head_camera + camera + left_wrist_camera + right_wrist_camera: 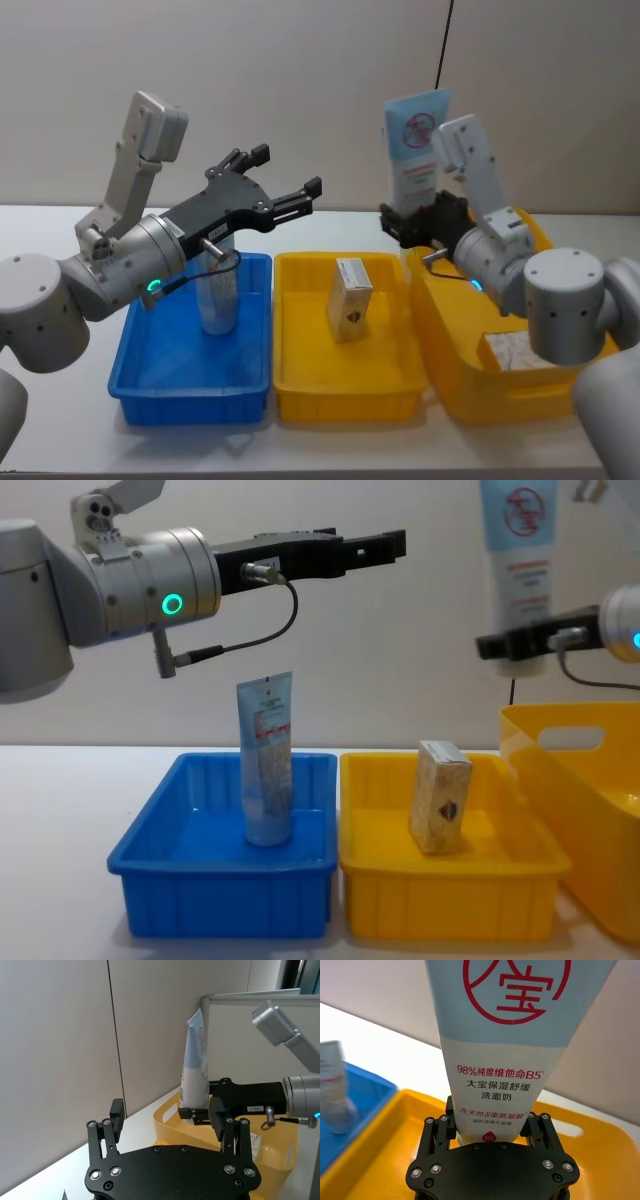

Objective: Bimanual collaborative sorting of washing and personal care products

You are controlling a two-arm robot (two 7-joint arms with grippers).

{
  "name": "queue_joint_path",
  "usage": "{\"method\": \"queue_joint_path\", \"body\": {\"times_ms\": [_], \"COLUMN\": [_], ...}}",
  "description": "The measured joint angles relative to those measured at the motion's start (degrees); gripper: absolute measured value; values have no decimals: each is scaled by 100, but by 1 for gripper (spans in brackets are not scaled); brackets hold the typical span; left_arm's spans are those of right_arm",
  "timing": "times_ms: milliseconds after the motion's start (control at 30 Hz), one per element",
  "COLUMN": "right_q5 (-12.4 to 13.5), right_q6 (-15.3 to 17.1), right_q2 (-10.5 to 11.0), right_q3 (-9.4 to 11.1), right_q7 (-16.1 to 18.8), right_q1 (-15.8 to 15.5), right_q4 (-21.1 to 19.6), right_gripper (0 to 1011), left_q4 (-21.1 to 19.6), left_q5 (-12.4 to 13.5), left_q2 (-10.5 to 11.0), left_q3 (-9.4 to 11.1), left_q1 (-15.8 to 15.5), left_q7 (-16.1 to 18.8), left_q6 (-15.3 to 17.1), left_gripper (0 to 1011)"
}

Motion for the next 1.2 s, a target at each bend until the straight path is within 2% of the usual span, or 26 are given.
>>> {"method": "queue_joint_path", "body": {"times_ms": [400, 600, 867, 1200], "right_q5": [-232, -312, -401, -494], "right_q6": [808, 1068, 1339, 1657], "right_q2": [82, 117, 207, 367], "right_q3": [112, 109, 138, 316], "right_q7": [-204, -207, -234, -358], "right_q1": [435, 554, 515, 239], "right_q4": [500, 591, 332, -155], "right_gripper": [635, 635, 635, 635], "left_q4": [0, 0, 0, 0], "left_q5": [0, 0, 0, 0], "left_q2": [0, 0, 0, 0], "left_q3": [0, 0, 0, 0], "left_q1": [0, 0, 0, 0], "left_q7": [0, 0, 0, 0], "left_q6": [0, 0, 0, 0], "left_gripper": [1001, 1001, 1001, 1001]}}
